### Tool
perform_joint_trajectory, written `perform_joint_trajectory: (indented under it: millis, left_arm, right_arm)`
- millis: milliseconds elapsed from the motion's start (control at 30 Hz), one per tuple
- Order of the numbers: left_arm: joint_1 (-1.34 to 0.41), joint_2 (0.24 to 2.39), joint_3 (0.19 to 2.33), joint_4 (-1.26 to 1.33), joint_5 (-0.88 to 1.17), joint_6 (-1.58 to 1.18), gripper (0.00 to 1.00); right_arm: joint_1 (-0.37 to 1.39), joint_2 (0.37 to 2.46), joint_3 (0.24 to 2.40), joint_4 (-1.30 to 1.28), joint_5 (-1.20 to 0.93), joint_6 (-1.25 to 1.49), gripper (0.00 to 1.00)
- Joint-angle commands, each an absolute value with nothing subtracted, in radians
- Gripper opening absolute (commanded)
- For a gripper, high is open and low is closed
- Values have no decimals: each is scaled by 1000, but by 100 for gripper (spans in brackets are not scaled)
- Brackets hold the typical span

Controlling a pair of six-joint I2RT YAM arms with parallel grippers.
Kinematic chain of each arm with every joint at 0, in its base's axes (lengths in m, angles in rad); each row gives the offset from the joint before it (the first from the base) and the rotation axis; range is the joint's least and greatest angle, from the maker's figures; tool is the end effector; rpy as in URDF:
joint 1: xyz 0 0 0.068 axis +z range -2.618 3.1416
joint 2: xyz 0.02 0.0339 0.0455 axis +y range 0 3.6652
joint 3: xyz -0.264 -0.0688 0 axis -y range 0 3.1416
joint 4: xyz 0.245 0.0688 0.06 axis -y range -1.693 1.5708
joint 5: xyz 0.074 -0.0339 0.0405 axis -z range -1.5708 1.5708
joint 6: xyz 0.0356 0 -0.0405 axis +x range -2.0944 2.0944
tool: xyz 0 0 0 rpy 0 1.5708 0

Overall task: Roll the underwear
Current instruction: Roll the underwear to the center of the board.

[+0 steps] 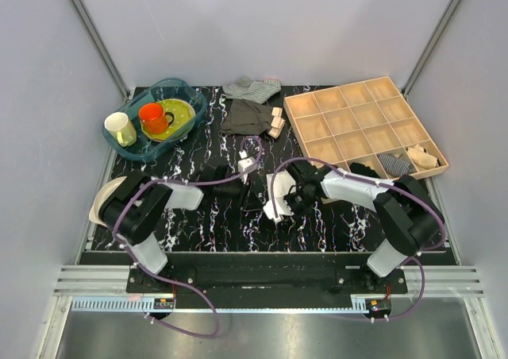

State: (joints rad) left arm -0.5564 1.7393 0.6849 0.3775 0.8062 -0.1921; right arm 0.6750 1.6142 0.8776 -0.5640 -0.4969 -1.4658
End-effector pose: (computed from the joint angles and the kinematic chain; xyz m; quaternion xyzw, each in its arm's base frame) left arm 0.2533 -0.1878 0.1285 0.3170 0.7851 -0.4746 0.2407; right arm 0.2090 0.1891 0.1556 -0.8586 0.4317 0.1746 0.2143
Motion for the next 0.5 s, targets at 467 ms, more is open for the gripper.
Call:
perform_joint_trajectory:
  millis: [467]
  left_arm:
    - [-894,1422,419,680,411,300,43]
  right_arm:
    - [581,1793,1170,-979,-667,-1295,7]
